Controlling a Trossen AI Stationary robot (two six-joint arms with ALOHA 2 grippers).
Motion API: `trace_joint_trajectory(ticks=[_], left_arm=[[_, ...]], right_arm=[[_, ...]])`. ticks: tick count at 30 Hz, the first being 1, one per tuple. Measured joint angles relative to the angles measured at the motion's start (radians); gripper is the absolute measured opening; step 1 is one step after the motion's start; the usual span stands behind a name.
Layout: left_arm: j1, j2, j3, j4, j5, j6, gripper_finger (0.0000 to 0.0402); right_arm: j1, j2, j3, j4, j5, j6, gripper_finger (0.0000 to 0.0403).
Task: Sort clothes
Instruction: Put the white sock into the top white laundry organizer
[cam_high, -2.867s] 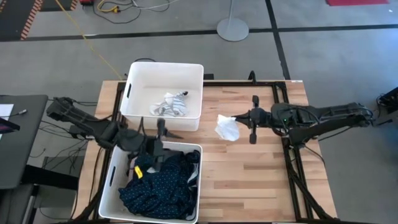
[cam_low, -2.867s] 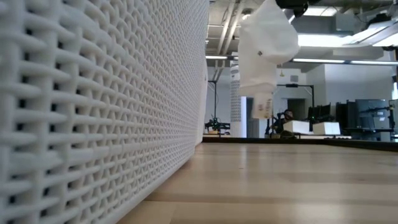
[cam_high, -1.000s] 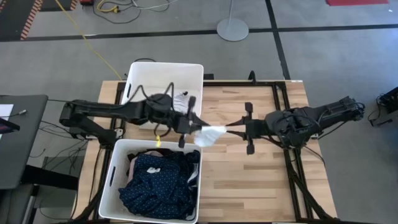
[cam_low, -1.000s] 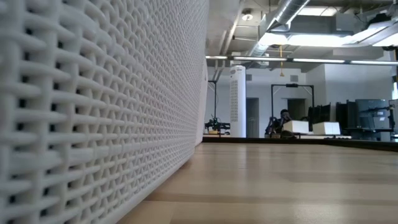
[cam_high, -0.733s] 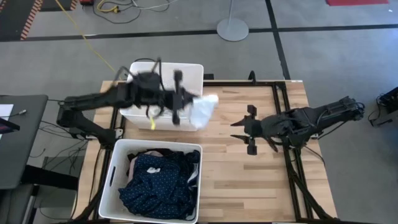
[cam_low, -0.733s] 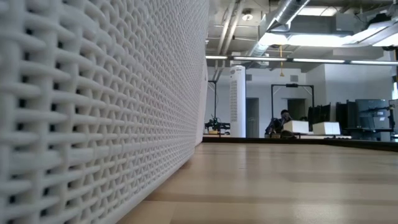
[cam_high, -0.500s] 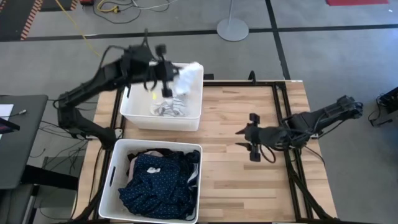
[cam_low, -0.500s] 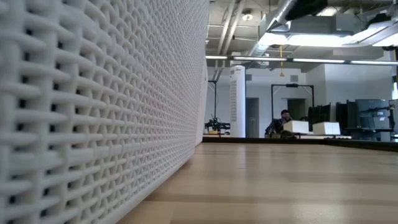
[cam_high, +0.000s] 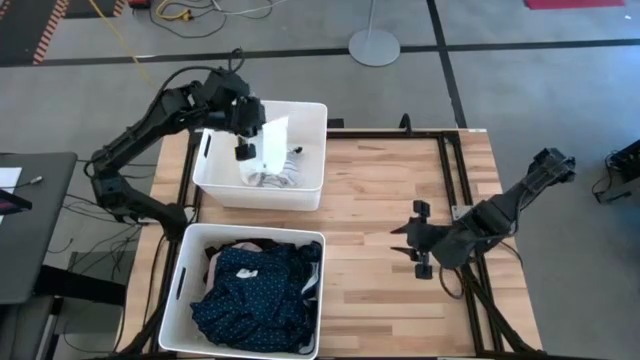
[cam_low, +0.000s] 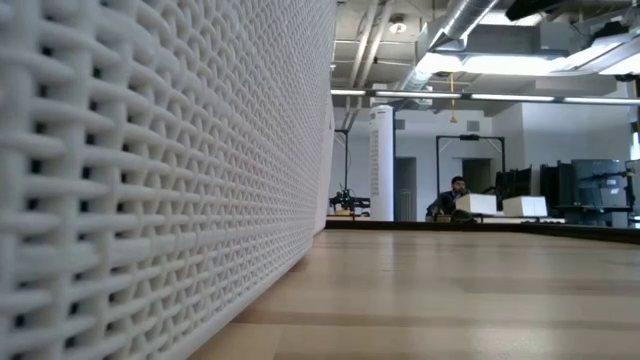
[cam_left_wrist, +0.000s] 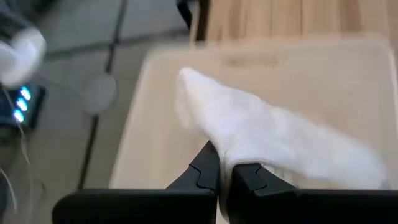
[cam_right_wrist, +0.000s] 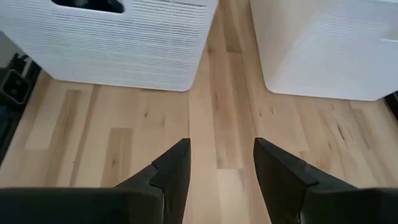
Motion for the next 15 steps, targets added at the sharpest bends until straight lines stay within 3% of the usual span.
trace_joint_trajectory(ticks=[7, 15], left_arm=[[0.060, 0.012, 0.000, -0.123, 0.095, -0.072, 0.0032], [0.068, 0.010, 0.000, -0.224, 0.109, -0.124, 0.0198]], right_arm=[[0.026, 0.000, 0.000, 0.017, 0.003, 0.006, 0.0184], [0.031, 0.000, 0.000, 0.028, 0.003, 0.008, 0.0182]])
